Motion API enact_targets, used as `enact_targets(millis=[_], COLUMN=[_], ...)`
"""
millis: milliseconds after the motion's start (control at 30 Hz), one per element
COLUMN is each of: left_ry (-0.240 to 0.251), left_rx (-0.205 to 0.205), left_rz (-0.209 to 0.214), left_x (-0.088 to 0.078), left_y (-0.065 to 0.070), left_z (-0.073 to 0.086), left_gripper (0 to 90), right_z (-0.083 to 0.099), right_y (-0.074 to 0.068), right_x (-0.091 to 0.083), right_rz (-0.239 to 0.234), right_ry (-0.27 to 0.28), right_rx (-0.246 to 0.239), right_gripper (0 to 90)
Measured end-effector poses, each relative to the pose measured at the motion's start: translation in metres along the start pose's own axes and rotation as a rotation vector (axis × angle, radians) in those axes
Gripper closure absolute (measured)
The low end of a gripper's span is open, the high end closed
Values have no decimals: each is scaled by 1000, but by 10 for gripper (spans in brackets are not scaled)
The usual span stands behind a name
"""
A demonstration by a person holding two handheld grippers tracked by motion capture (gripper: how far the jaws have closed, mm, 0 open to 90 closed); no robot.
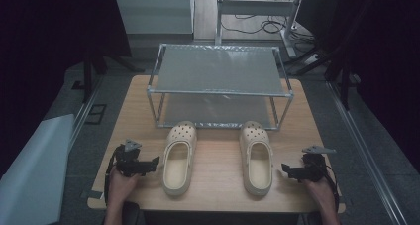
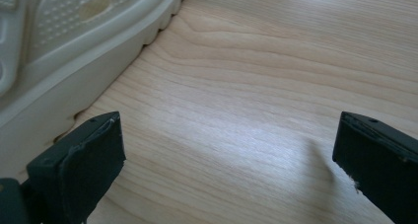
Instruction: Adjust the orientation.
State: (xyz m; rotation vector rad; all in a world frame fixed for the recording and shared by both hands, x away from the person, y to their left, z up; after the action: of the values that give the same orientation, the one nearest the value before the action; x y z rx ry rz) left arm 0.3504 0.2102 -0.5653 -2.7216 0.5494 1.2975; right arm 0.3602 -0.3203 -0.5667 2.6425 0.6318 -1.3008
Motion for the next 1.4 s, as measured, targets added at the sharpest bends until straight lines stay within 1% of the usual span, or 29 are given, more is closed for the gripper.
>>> enact_targets(millis=[100, 367, 533, 733, 767, 867, 933, 967, 1033, 1067, 1100, 1167, 1267, 1333, 1367, 1400], left_ry=[-5, -26, -56, -61, -64, -73, -72, -73, -77, -60, -60, -39, -44, -46, -46, -46], left_rx=[-7, 18, 3, -11, -9, 16, 17, 10, 12, 2, 2, -20, -36, -39, -34, -34], left_rz=[-1, -8, -2, 23, 27, 17, 15, 12, -39, -44, -44, -46, -67, -66, -67, -67], left_x=[0, -1, -1, -3, -4, -4, -2, 0, 4, 8, 8, 13, 22, 27, 31, 31], left_y=[-1, 3, 3, 4, 5, 5, 4, 3, -2, -5, -5, -8, -12, -14, -15, -15], left_z=[2, 2, 4, 4, 4, 5, 4, 3, 0, -6, -6, -12, -19, -24, -30, -30], left_gripper=[0, 0, 5, 28, 31, 32, 39, 41, 46, 57, 61, 67, 67, 67, 66, 65], right_z=[-1, -2, -2, -2, -2, -2, -2, -1, -1, -1, -1, -1, -1, -1, -1, -1], right_y=[-2, -4, -4, -4, -4, -4, -4, -5, -5, -5, -5, -5, -5, -5, -5, -5], right_x=[1, 0, 1, 0, 0, 0, 0, 0, 0, 1, 1, 1, 1, 1, 1, 1], right_rz=[-4, -12, -19, -22, -21, -21, -23, -24, -24, -24, -24, -24, -21, -22, -23, -23], right_ry=[0, 7, 3, 3, 3, 4, 2, -1, -4, -5, -5, -5, -5, -7, -9, -9], right_rx=[-7, -14, -13, -9, -8, -7, -6, -6, -6, -8, -7, -7, -6, -4, -1, -1], right_gripper=[0, 0, 0, 0, 0, 0, 0, 2, 4, 6, 9, 12, 15, 18, 20, 20])
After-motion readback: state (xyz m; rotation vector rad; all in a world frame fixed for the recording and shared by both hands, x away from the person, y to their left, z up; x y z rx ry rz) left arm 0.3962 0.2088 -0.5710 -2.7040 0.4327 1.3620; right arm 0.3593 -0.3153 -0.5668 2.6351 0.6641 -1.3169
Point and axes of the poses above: each handheld gripper's, and its own axes: x roughly forward along the jaws, z roughly out of its underside, y roughly to its right, the point moved 8 cm from there along x, roughly forward along the jaws, and after that the axes turned 5 degrees about -y, right-handed, at the moved point
